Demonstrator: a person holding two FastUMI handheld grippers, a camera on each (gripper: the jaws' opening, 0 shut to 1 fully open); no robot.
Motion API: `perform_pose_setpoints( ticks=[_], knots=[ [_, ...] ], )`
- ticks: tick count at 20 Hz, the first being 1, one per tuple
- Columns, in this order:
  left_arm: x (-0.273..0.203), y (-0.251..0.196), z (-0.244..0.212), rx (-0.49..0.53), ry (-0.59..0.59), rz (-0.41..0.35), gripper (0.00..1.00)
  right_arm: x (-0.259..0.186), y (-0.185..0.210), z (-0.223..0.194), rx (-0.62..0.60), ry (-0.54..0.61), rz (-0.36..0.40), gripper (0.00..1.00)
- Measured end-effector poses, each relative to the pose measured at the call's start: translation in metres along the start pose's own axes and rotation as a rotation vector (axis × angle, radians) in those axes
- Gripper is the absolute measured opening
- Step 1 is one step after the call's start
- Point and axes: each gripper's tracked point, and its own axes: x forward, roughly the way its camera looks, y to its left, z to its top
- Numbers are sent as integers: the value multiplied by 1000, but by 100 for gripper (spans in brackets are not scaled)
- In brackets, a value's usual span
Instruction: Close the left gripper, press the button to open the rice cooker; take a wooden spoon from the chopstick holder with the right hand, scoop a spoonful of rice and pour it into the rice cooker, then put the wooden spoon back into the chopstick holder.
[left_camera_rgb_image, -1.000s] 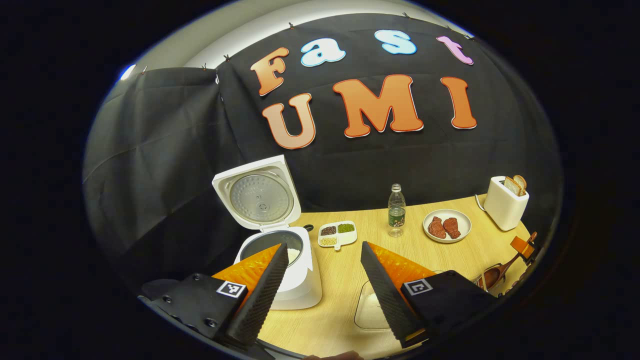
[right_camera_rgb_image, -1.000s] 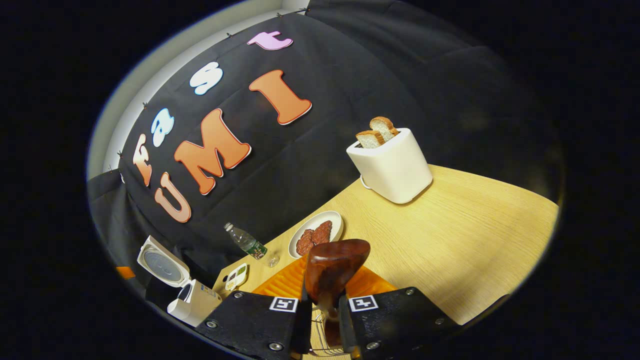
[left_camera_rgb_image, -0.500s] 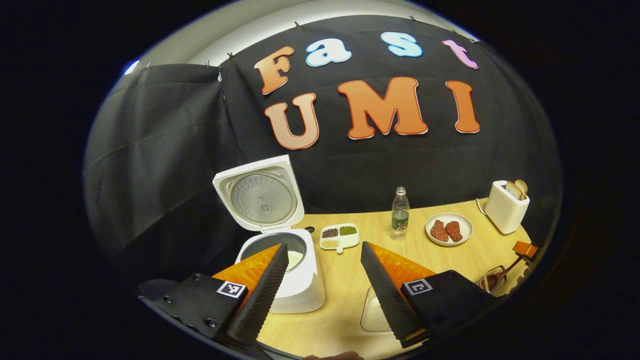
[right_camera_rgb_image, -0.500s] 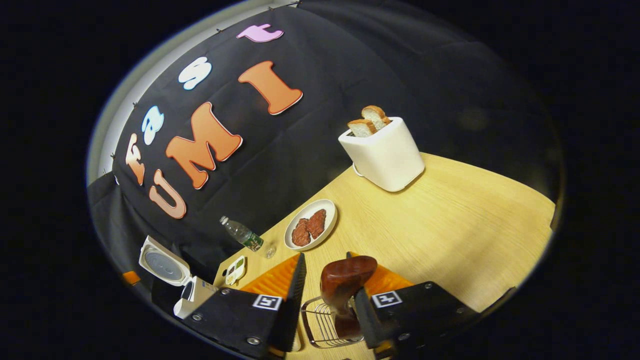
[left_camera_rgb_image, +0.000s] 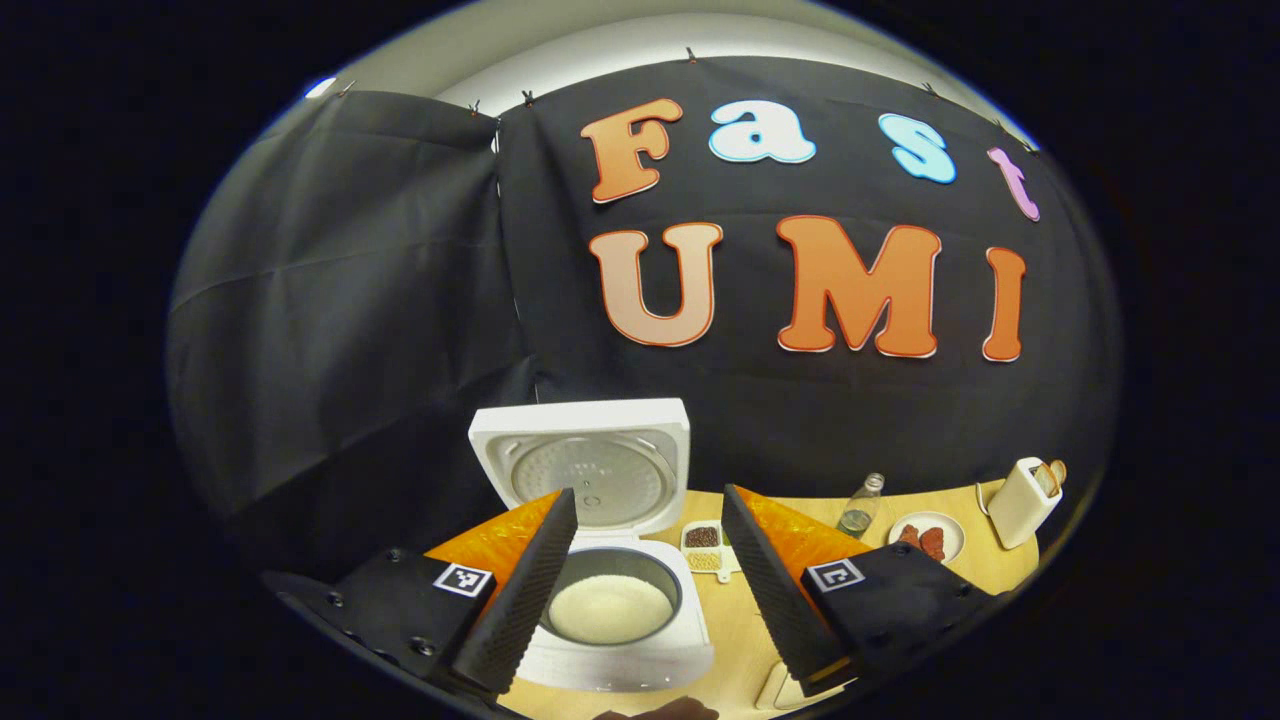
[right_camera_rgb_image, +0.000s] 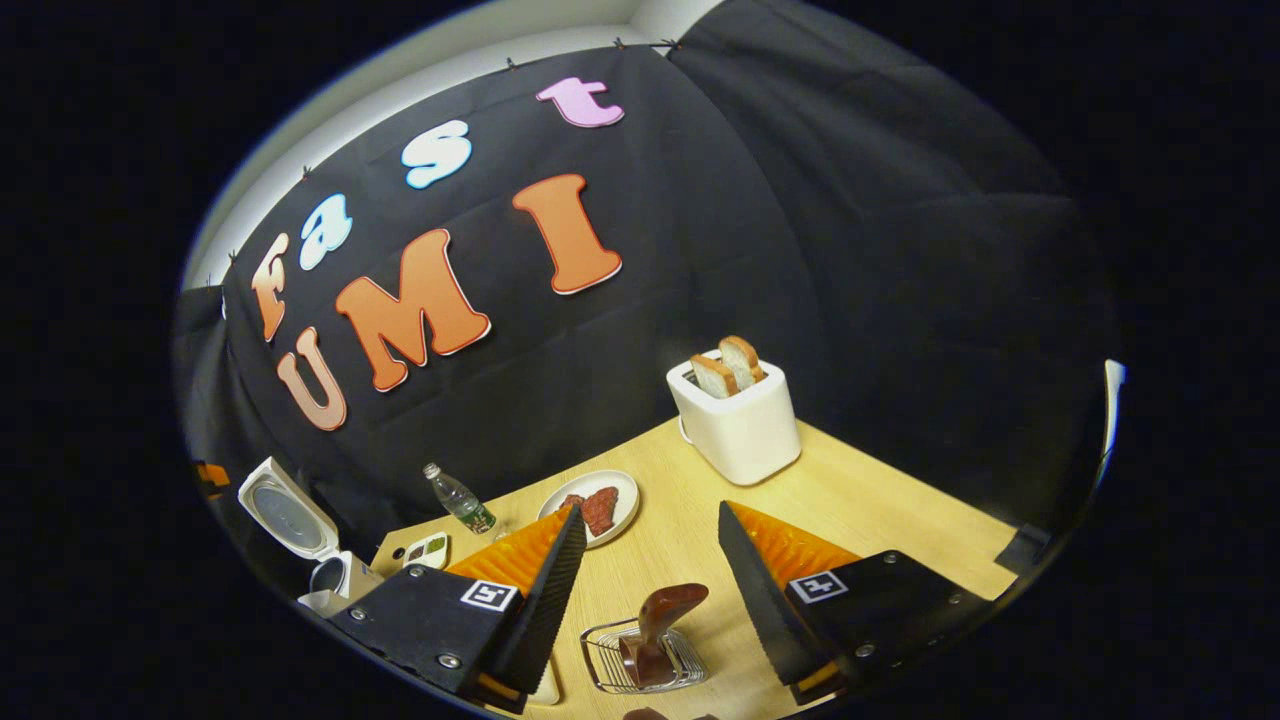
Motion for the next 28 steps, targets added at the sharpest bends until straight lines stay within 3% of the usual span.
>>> perform_pose_setpoints(
  ticks=[5,7,9,11,12,14,15,18,20,21,23,28],
  knots=[
    [92,44,43,-10,-6,12,98,-35,32,39,-53,-87,-15,85],
    [132,48,46,-38,22,-19,98,-47,41,46,-53,-114,-31,85],
    [167,52,32,-58,89,-29,92,-60,45,47,-65,-130,-54,85],
    [191,53,20,-60,156,-38,97,-71,45,43,-90,-126,-78,85],
    [197,56,11,-57,204,-25,92,-75,44,43,-97,-123,-85,85],
    [206,69,7,-50,269,36,97,-78,46,43,-88,-114,-93,85],
    [202,69,4,-38,305,34,92,-79,48,41,-78,-111,-86,85],
    [184,57,-17,-32,473,-14,97,-69,61,38,-66,-97,-46,85],
    [159,45,-49,-81,632,-32,98,-60,72,38,-69,-86,-7,85],
    [143,43,-72,-98,699,-19,93,-57,79,38,-74,-80,17,85],
    [114,43,-96,-113,754,-10,94,-50,87,36,-87,-72,48,85],
    [62,36,-187,-40,930,-4,91,-39,93,23,-94,-24,107,85]
  ],
)
